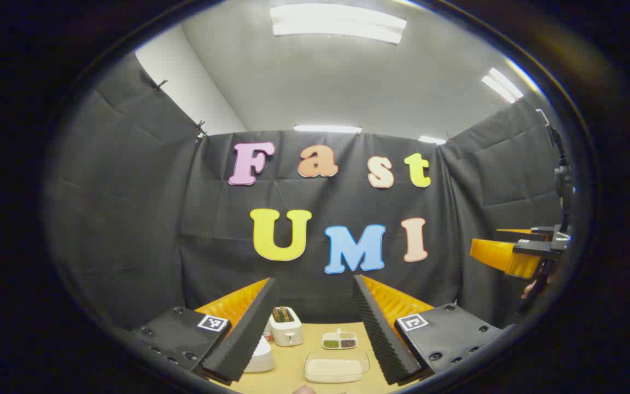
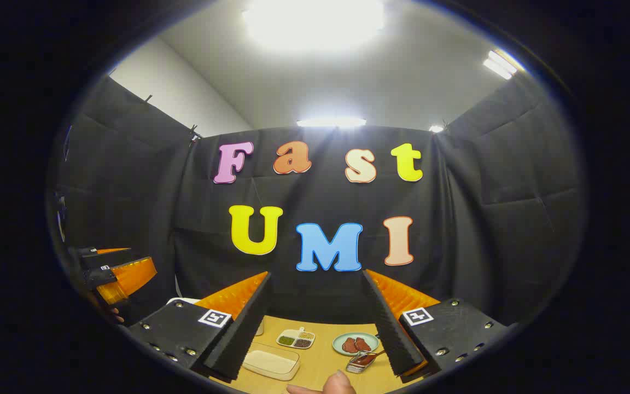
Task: Close the left gripper, press the button to open the rice cooker; take a wooden spoon from the chopstick holder with the right hand, scoop a spoonful of rice and pour it into the rice cooker, then put the wooden spoon back into the chopstick holder.
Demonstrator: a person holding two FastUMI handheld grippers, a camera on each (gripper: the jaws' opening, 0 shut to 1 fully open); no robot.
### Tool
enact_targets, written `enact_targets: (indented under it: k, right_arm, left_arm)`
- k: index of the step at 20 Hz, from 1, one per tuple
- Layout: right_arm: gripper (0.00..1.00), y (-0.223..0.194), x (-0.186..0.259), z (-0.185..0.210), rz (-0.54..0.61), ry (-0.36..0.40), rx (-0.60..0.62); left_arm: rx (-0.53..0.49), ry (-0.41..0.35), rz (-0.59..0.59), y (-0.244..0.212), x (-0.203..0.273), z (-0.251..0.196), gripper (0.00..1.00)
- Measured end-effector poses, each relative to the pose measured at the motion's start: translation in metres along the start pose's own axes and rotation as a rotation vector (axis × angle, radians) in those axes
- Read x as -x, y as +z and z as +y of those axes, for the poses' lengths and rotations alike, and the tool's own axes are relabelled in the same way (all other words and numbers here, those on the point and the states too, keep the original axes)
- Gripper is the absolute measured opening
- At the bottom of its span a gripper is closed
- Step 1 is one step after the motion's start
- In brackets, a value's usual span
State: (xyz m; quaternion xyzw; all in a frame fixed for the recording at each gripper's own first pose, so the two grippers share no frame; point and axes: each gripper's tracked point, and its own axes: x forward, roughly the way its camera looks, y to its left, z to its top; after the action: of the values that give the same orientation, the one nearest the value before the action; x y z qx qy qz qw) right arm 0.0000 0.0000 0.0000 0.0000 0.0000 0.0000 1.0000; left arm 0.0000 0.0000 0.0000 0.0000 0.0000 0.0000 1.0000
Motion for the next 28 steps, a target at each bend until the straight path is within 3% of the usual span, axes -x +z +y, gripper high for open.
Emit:
enact_targets:
  k: [4,18,28]
  right_arm:
    - [0.98,0.005,0.005,0.009,-0.025,0.041,-0.005]
    - [0.98,-0.008,0.009,0.003,-0.003,0.065,-0.004]
    - [0.98,-0.006,0.001,-0.003,-0.041,0.140,0.029]
  left_arm:
    - [0.000,0.015,-0.003,0.003,0.008,0.000,0.93]
    - [-0.009,0.067,0.026,-0.002,0.016,-0.010,0.93]
    - [-0.041,0.178,0.030,0.000,0.017,-0.016,0.92]
